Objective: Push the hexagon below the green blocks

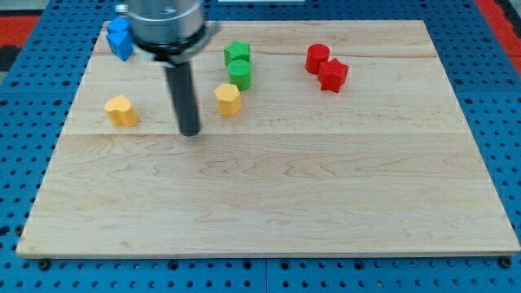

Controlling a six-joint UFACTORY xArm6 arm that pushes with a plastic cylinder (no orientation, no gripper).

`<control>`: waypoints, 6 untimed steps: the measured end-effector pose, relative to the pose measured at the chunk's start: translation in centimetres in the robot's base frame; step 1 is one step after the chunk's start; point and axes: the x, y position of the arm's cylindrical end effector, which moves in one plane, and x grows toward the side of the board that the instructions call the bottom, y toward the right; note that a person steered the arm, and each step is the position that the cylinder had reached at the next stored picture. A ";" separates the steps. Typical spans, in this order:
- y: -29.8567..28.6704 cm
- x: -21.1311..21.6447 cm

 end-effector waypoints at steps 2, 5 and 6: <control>4.0 -2.1; 5.7 -1.7; 1.3 -3.6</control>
